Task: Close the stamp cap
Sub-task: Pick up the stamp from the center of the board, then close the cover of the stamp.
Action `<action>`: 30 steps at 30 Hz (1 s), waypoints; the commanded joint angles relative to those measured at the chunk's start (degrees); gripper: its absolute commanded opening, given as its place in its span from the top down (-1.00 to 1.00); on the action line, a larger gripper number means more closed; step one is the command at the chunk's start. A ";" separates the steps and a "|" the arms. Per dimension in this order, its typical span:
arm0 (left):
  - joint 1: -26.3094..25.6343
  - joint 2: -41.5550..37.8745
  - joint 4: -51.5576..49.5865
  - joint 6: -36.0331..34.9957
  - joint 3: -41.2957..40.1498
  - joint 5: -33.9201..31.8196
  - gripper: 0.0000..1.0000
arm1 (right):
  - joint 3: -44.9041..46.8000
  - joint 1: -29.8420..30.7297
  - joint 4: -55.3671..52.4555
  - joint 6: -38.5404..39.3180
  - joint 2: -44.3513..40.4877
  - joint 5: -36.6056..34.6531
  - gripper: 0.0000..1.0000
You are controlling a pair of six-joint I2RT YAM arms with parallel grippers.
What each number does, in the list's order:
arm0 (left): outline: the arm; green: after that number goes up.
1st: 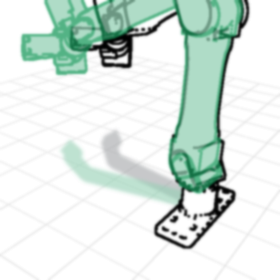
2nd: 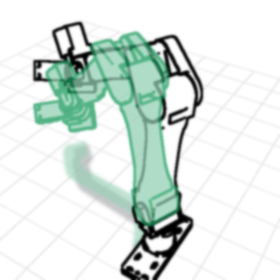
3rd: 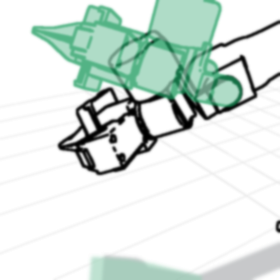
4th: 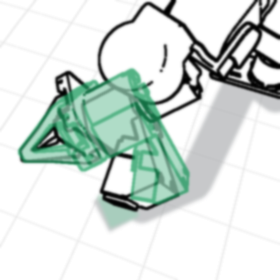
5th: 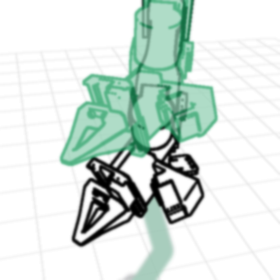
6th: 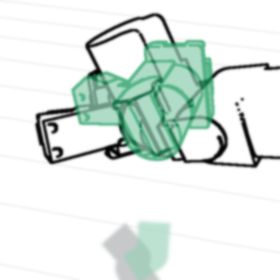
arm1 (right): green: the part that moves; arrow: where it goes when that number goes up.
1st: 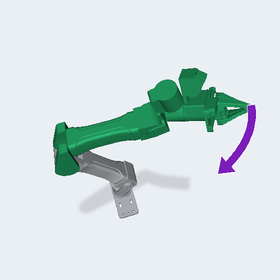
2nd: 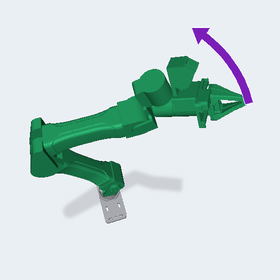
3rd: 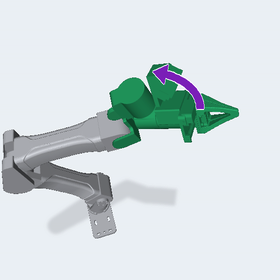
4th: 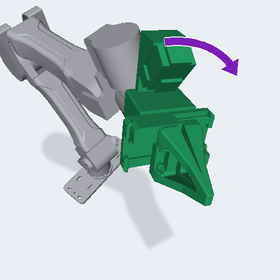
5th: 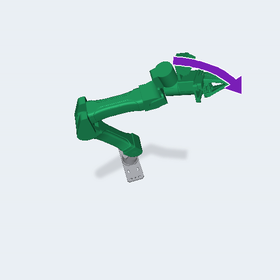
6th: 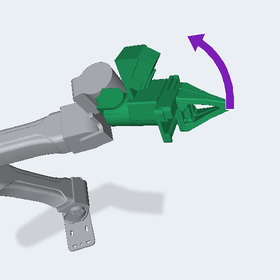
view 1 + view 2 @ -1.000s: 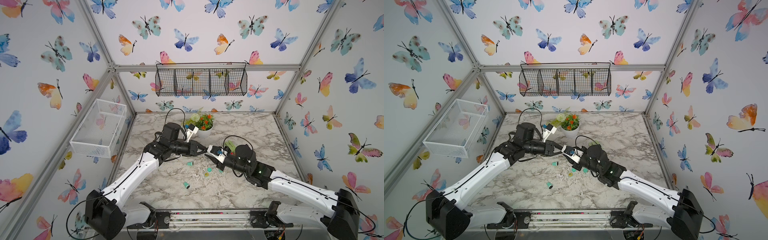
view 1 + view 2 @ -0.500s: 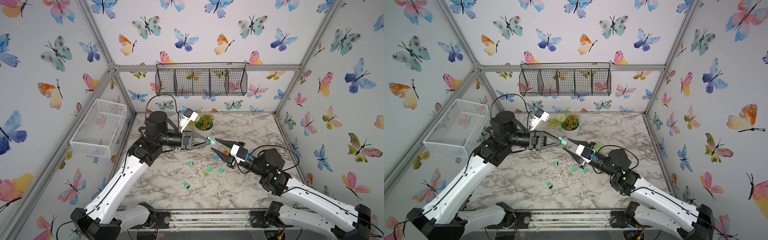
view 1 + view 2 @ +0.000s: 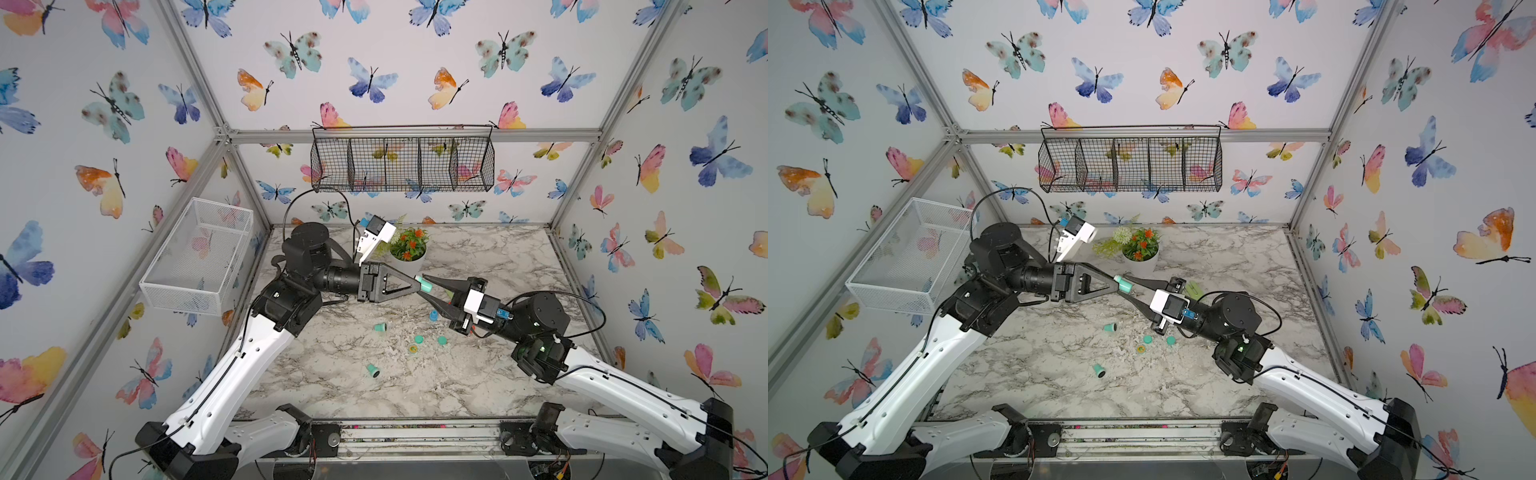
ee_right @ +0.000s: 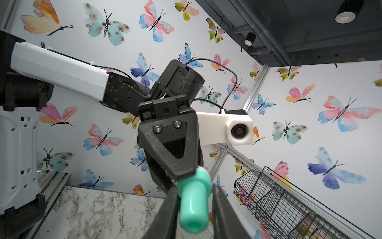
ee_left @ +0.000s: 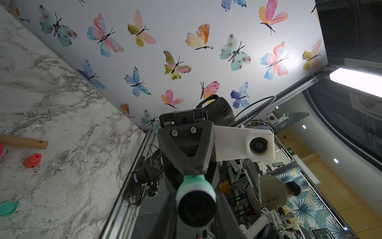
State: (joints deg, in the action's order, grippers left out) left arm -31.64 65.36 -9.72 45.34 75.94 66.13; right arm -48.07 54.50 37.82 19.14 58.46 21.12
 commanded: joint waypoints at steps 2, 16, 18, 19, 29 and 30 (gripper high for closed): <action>-0.35 -0.86 1.45 0.27 0.01 0.94 0.63 | -1.50 0.43 1.99 0.05 0.67 0.52 0.47; 1.28 -2.61 -2.90 -5.17 -0.52 -8.72 -0.24 | -1.06 0.43 -5.42 -1.33 -0.04 -7.43 0.83; 3.04 -2.32 -7.11 -8.25 0.53 -11.49 -0.30 | -1.06 0.43 -9.89 -2.41 -0.17 -10.10 0.86; 3.87 -2.30 -9.55 -10.02 1.06 -13.54 -0.32 | -1.10 0.43 -12.70 -3.21 -0.10 -11.53 0.88; 7.39 0.44 -24.64 -28.24 -1.48 -42.85 -0.37 | -6.61 0.37 -44.55 -15.02 10.51 -22.51 0.95; 8.27 0.47 -24.58 -28.92 -2.88 -44.62 -0.37 | -7.67 0.34 -47.98 -16.20 12.66 -23.19 0.95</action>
State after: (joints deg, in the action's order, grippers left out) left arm -24.67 65.01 -29.26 23.94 75.64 33.23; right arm -53.71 54.72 4.34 8.29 67.68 2.76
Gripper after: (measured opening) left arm 0.684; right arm 0.198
